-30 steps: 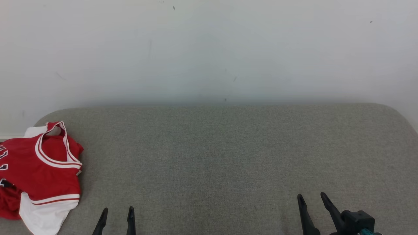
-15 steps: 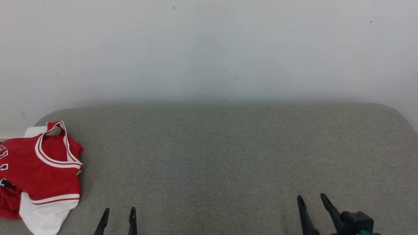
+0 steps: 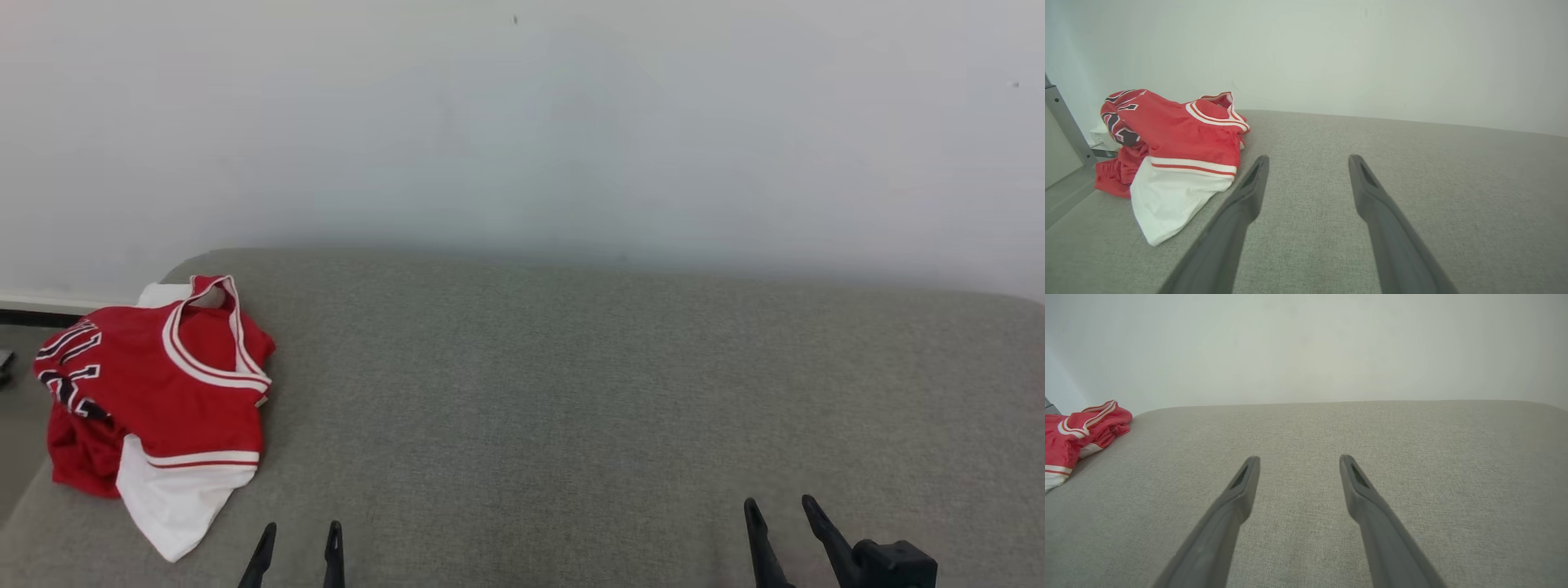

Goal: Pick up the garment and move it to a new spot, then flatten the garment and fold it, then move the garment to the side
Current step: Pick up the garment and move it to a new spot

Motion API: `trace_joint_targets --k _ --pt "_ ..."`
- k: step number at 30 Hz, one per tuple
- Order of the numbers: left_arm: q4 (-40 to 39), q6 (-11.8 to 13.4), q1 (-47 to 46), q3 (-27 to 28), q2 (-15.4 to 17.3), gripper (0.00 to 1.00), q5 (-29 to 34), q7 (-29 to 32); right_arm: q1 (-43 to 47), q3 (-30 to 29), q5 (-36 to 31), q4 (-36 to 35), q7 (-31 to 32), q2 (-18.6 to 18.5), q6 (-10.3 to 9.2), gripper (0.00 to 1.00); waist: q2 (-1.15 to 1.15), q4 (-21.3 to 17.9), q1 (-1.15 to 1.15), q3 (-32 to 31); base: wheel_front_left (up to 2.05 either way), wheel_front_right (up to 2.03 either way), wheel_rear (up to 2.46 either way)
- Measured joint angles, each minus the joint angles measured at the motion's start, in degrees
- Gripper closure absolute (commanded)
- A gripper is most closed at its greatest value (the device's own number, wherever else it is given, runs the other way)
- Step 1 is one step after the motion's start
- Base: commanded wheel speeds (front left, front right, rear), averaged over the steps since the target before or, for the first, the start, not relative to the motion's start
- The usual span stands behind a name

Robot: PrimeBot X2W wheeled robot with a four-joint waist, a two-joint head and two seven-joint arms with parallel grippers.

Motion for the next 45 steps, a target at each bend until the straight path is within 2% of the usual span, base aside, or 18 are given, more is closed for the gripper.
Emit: trace_joint_targets --k 15,21,26,37,45 --pt "-0.8 -0.1 2.4 3.0 1.9 0.00 0.5 0.0 0.0 2.5 3.1 3.0 -2.6 0.0 0.00 0.00 0.00 13.2 0.00 -1.4 0.00 0.00 0.00" --pt "-2.6 0.6 2.7 4.8 1.8 0.00 0.2 0.0 -2.5 4.5 3.1 3.8 -2.7 0.0 0.00 0.00 0.00 17.2 0.00 -0.8 0.00 0.00 0.00" --pt "-3.5 1.0 2.9 6.1 1.6 0.00 -0.3 0.0 -4.0 5.3 3.0 5.0 -2.9 0.0 0.00 0.00 0.00 18.8 0.00 0.5 0.00 0.00 0.00" --pt "-3.6 1.0 3.6 7.2 1.2 0.00 -0.5 0.0 -4.7 5.5 3.0 6.1 -3.2 0.0 0.00 0.00 0.01 19.7 0.00 1.5 0.00 0.00 0.00" --pt "3.8 -0.6 -1.5 7.4 2.2 0.00 -3.2 1.6 -3.2 3.1 2.6 5.6 -3.3 0.0 0.00 0.00 0.01 19.7 0.00 1.6 0.00 0.00 0.00"
